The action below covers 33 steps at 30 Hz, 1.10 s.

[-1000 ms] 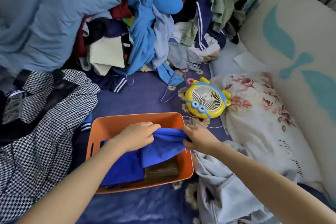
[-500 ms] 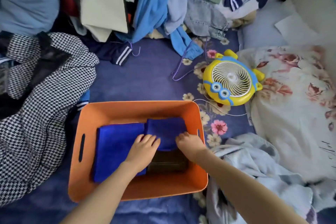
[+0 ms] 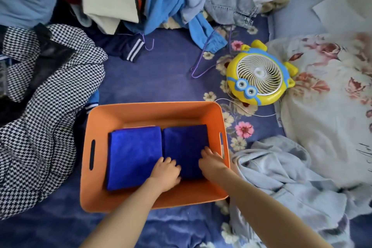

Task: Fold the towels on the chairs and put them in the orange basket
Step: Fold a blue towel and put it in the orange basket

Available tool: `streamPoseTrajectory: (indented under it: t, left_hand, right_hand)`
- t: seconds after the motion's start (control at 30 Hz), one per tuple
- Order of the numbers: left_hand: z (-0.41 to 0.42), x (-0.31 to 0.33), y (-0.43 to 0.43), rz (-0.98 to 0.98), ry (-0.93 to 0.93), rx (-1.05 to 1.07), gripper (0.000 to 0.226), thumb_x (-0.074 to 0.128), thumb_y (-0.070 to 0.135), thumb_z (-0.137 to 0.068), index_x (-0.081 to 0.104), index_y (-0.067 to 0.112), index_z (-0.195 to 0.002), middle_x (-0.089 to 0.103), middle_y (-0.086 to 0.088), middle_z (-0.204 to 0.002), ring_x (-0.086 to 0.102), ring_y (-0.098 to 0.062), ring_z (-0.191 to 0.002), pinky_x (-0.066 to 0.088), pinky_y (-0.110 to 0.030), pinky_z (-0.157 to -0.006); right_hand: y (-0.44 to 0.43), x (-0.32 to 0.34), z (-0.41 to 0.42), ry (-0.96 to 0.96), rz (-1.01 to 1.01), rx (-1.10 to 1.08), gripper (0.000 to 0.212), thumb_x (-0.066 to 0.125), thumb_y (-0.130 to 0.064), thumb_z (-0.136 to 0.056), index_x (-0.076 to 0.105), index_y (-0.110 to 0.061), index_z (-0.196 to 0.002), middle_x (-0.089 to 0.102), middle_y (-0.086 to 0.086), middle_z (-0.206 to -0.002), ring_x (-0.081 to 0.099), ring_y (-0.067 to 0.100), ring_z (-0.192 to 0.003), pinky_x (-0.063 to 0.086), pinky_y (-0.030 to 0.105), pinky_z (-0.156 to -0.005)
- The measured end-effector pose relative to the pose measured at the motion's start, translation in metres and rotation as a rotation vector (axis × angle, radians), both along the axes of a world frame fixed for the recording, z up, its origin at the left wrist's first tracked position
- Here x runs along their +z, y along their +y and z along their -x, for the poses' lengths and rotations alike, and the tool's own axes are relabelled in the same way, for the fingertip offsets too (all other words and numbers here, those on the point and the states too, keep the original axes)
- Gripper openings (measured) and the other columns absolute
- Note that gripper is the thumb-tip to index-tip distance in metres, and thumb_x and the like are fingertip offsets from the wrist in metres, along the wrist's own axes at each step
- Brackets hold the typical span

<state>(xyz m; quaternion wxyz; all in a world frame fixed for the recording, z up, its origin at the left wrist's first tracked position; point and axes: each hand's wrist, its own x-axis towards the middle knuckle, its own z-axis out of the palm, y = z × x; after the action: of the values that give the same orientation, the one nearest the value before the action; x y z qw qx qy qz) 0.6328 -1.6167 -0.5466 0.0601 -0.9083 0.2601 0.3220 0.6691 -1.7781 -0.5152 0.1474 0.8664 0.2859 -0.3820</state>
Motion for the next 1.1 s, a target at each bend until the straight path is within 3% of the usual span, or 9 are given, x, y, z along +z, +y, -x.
streamPoseTrajectory:
  t: [0.1, 0.17, 0.23, 0.3, 0.37, 0.5, 0.63, 0.73, 1.1]
  left_hand:
    - [-0.006, 0.024, 0.007, 0.008, -0.067, 0.075, 0.029, 0.058, 0.037, -0.081, 0.067, 0.018, -0.102, 0.065, -0.003, -0.104, 0.058, -0.023, -0.100, 0.045, -0.036, -0.083]
    - [-0.012, 0.042, 0.012, 0.029, -0.146, 0.094, 0.022, 0.074, 0.035, -0.063, 0.071, 0.020, -0.078, 0.068, 0.001, -0.080, 0.063, -0.020, -0.078, 0.050, -0.032, -0.067]
    - [-0.017, 0.062, 0.014, 0.058, -0.205, 0.159, 0.020, 0.064, 0.026, -0.077, 0.068, 0.015, -0.093, 0.067, -0.005, -0.095, 0.061, -0.026, -0.093, 0.046, -0.036, -0.079]
    - [-0.022, 0.079, 0.015, 0.029, -0.321, 0.177, 0.030, 0.043, 0.018, -0.091, 0.058, 0.011, -0.115, 0.058, -0.009, -0.118, 0.049, -0.031, -0.114, 0.037, -0.039, -0.093]
    - [-0.028, 0.101, 0.016, 0.054, -0.397, 0.174, 0.029, 0.043, 0.017, -0.091, 0.058, 0.012, -0.115, 0.058, -0.008, -0.118, 0.050, -0.030, -0.113, 0.038, -0.039, -0.090]
    - [-0.041, 0.151, 0.017, 0.140, -0.537, 0.145, 0.021, 0.081, 0.021, -0.054, 0.066, 0.017, -0.068, 0.065, 0.000, -0.069, 0.062, -0.023, -0.068, 0.047, -0.034, -0.055]
    - [-0.047, 0.192, 0.007, 0.229, -0.605, 0.162, 0.018, 0.068, 0.021, -0.074, 0.068, 0.013, -0.090, 0.068, -0.004, -0.095, 0.062, -0.027, -0.090, 0.048, -0.040, -0.073]
    - [-0.051, 0.217, -0.002, 0.240, -0.738, 0.071, 0.028, 0.083, 0.023, -0.049, 0.070, 0.016, -0.074, 0.068, 0.000, -0.072, 0.064, -0.023, -0.067, 0.049, -0.032, -0.054]
    - [-0.029, 0.302, -0.043, 0.285, -1.053, 0.022, 0.024, 0.064, 0.027, -0.060, 0.072, 0.013, -0.078, 0.069, -0.003, -0.074, 0.065, -0.024, -0.066, 0.051, -0.030, -0.053]
  right_hand:
    - [-0.005, 0.021, -0.002, -0.127, -0.086, -0.030, 0.035, 0.038, -0.010, -0.095, 0.052, -0.002, -0.127, 0.026, 0.021, -0.149, 0.012, 0.033, -0.142, 0.010, 0.042, -0.117]
    - [-0.010, 0.038, -0.002, -0.269, -0.149, -0.051, 0.026, 0.054, -0.011, -0.086, 0.066, -0.003, -0.107, 0.044, 0.025, -0.136, 0.031, 0.036, -0.136, 0.023, 0.045, -0.113]
    - [-0.016, 0.055, -0.006, -0.379, -0.179, -0.060, 0.021, 0.083, -0.019, -0.052, 0.074, -0.011, -0.069, 0.068, 0.018, -0.101, 0.061, 0.035, -0.107, 0.050, 0.044, -0.092]
    - [-0.024, 0.073, -0.007, -0.436, -0.234, -0.077, 0.030, 0.089, -0.021, -0.028, 0.070, -0.015, -0.050, 0.071, 0.012, -0.081, 0.069, 0.032, -0.088, 0.057, 0.040, -0.075]
    - [-0.033, 0.093, -0.012, -0.534, -0.252, -0.057, 0.032, 0.090, -0.020, -0.026, 0.069, -0.015, -0.050, 0.071, 0.011, -0.077, 0.069, 0.031, -0.084, 0.058, 0.037, -0.072]
    - [-0.046, 0.146, -0.016, -0.671, -0.277, -0.026, 0.040, 0.091, -0.024, -0.027, 0.075, -0.017, -0.063, 0.071, 0.006, -0.079, 0.069, 0.026, -0.082, 0.056, 0.033, -0.072]
    - [-0.059, 0.198, -0.013, -0.766, -0.240, -0.057, 0.040, 0.091, -0.025, -0.026, 0.073, -0.014, -0.060, 0.071, 0.012, -0.081, 0.070, 0.030, -0.082, 0.057, 0.038, -0.068]
    - [-0.073, 0.227, -0.005, -0.805, -0.181, -0.066, 0.046, 0.089, -0.034, -0.035, 0.075, -0.014, -0.073, 0.071, 0.013, -0.087, 0.069, 0.034, -0.088, 0.056, 0.043, -0.071]
    - [-0.127, 0.294, 0.008, -1.092, -0.274, 0.046, 0.054, 0.089, -0.046, -0.032, 0.073, -0.022, -0.077, 0.068, 0.003, -0.076, 0.067, 0.025, -0.074, 0.054, 0.034, -0.065]
